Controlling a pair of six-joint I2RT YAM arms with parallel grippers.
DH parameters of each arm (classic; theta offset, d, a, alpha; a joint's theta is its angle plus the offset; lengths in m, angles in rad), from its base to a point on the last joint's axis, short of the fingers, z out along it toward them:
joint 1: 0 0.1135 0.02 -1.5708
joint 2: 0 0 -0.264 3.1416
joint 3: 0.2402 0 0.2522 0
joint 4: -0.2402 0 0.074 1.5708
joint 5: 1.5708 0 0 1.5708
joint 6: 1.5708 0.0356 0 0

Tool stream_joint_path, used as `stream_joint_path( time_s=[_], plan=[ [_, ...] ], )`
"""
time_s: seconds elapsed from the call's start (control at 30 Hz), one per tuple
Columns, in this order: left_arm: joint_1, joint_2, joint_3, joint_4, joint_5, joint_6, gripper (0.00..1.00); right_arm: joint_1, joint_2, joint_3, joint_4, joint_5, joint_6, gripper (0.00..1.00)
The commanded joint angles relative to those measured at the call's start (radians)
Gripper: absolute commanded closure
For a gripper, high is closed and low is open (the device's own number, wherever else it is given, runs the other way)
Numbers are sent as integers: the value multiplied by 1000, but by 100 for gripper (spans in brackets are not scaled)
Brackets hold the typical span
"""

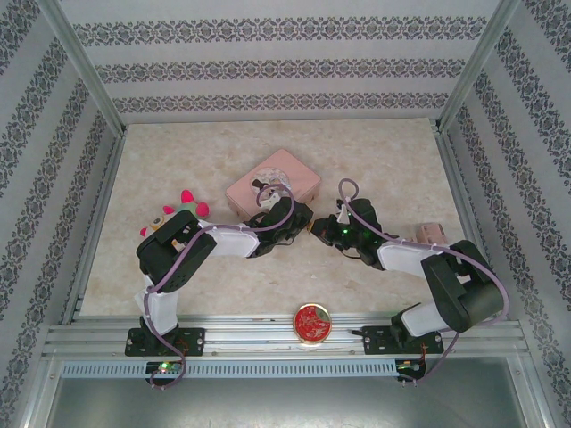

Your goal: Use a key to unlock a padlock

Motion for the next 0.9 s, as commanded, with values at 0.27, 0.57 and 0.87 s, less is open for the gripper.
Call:
stream_joint_path(
  time_s=[0.27,0.57,0.87],
  plan=[
    [-26,30,-41,8,171,-101,100,27,-73,-8,96,200,-55,80],
    [-3,32,-73,15,151,-122,100,29,-282,-110,-71,237,-86,69],
    [1,39,-67,18,158,-124,100,103,-397,-112,-251,356,-172,67]
  ],
)
